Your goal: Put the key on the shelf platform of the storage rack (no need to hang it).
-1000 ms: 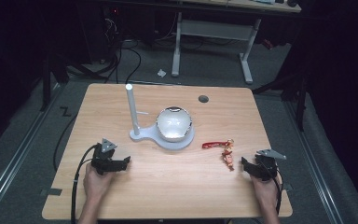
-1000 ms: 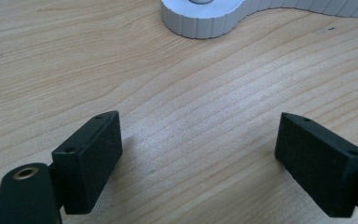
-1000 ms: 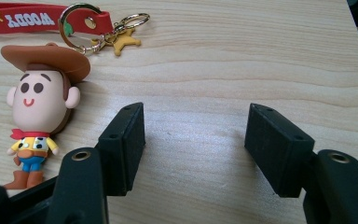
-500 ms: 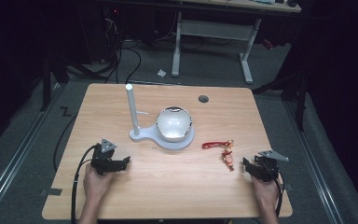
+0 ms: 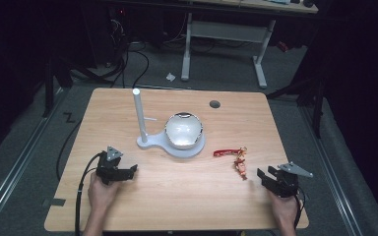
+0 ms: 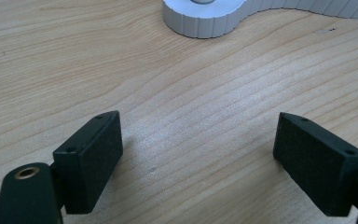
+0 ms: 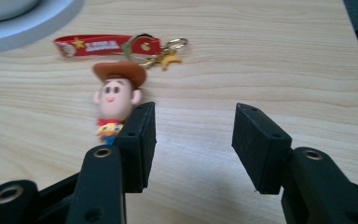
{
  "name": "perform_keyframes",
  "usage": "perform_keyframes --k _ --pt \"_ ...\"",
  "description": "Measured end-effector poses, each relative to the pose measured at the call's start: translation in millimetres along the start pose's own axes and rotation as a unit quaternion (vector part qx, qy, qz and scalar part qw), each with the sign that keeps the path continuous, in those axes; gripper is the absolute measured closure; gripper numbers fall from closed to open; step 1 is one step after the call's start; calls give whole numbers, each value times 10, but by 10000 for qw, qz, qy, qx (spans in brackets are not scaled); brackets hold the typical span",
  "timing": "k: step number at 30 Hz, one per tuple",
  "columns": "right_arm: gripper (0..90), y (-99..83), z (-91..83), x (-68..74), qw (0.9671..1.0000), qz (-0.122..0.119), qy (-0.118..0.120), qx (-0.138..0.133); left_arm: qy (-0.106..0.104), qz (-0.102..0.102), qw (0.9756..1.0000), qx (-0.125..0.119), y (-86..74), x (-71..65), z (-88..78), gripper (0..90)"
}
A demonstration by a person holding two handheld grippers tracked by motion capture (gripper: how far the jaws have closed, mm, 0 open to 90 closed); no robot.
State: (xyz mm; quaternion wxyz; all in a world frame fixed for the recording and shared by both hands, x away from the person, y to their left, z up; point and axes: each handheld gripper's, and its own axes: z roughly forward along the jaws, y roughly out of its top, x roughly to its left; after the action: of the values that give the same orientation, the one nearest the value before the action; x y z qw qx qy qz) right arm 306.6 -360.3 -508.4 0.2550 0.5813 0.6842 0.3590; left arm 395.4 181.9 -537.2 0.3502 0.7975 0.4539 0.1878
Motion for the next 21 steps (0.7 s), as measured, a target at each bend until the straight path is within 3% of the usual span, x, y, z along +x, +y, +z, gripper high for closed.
perform_keyframes --k 9,10,21 --pt "496 24 -69 191 9995 -249 197 91 5 -1 10000 4 0 0 -1 161" --pt "483 40 -52 249 9990 -362 219 123 3 6 10000 1 0 1 0 161" --pt "456 116 113 433 9978 -516 337 242 5 -1 10000 3 0 0 -1 161"
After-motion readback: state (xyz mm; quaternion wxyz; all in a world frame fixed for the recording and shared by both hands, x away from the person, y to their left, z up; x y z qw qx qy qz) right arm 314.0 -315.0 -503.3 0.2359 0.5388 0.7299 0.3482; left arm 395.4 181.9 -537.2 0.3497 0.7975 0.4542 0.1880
